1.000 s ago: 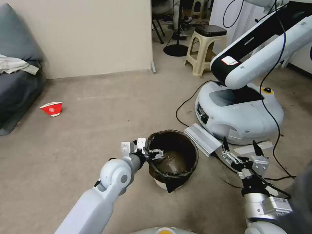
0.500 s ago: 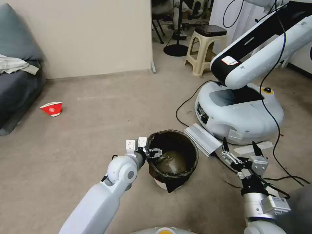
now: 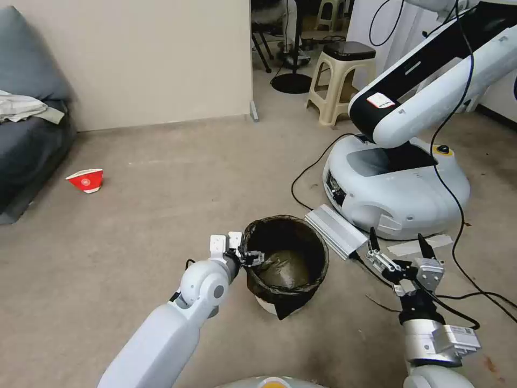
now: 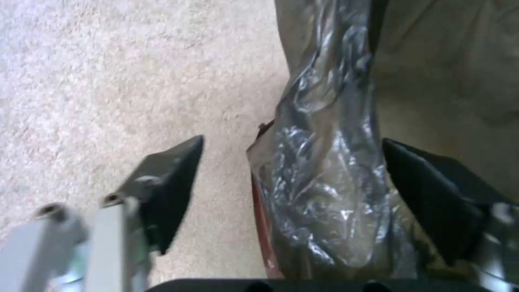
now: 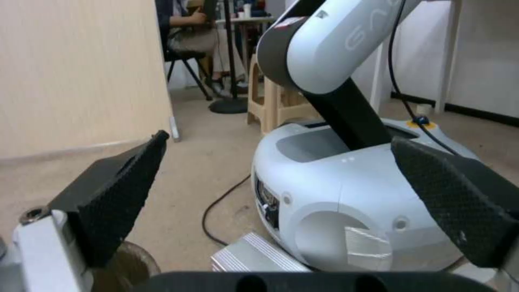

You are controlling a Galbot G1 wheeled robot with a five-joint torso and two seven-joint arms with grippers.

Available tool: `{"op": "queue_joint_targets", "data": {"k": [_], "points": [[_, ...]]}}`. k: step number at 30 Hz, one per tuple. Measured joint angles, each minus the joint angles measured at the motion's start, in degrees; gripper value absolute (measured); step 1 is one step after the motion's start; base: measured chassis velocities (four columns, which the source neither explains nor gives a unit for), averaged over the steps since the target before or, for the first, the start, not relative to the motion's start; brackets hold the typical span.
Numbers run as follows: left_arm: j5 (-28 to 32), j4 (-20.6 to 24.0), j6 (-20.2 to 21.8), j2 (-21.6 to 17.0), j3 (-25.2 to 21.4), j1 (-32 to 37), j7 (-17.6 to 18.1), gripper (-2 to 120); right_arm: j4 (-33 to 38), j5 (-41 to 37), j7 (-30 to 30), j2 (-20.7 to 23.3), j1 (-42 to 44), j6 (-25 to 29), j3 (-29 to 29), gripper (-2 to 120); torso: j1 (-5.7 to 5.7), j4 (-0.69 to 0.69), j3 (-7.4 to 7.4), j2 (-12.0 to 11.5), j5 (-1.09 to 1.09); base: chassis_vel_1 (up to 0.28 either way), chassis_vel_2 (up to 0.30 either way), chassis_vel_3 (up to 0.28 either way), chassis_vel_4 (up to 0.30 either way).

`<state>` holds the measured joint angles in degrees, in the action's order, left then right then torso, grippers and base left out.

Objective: Pick up the trash can from the floor.

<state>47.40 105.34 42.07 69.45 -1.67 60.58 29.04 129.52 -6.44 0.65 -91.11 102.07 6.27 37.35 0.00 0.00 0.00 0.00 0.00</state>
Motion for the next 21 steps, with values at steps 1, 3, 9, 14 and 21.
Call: {"op": "queue_joint_targets", "data": {"k": [1,3,9,14,21], "points": [[0.0,0.0,0.0,0.0,0.0,0.0,0.0,78,0.0,0.0,0.0,0.0,0.0,0.0,0.0,100,0.0,0.0,0.0,0.0,0.0,0.0,0.0,0.0,0.0],[0.0,-0.3,0.0,0.0,0.1,0.1,0.1,66,0.0,0.0,0.1,0.0,0.0,0.0,0.0,100,0.0,0.0,0.0,0.0,0.01,0.0,0.0,0.0,0.0],[0.1,-0.4,0.0,0.0,0.1,0.3,0.3,46,0.0,0.0,0.2,0.0,0.0,0.0,0.0,100,0.0,0.0,-0.01,0.0,0.01,0.0,0.0,0.0,0.0],[0.1,-0.4,0.0,0.0,-0.1,0.6,0.5,25,-0.1,0.0,0.2,0.0,0.0,0.0,-0.1,100,0.0,0.0,-0.01,0.0,0.01,0.0,0.0,0.0,0.0],[0.2,-0.4,-0.1,0.4,-0.4,1.1,0.6,4,-0.2,0.0,0.3,0.1,0.1,0.1,-0.1,100,0.0,0.0,-0.01,0.0,-0.01,0.0,0.0,0.0,0.0]]}}
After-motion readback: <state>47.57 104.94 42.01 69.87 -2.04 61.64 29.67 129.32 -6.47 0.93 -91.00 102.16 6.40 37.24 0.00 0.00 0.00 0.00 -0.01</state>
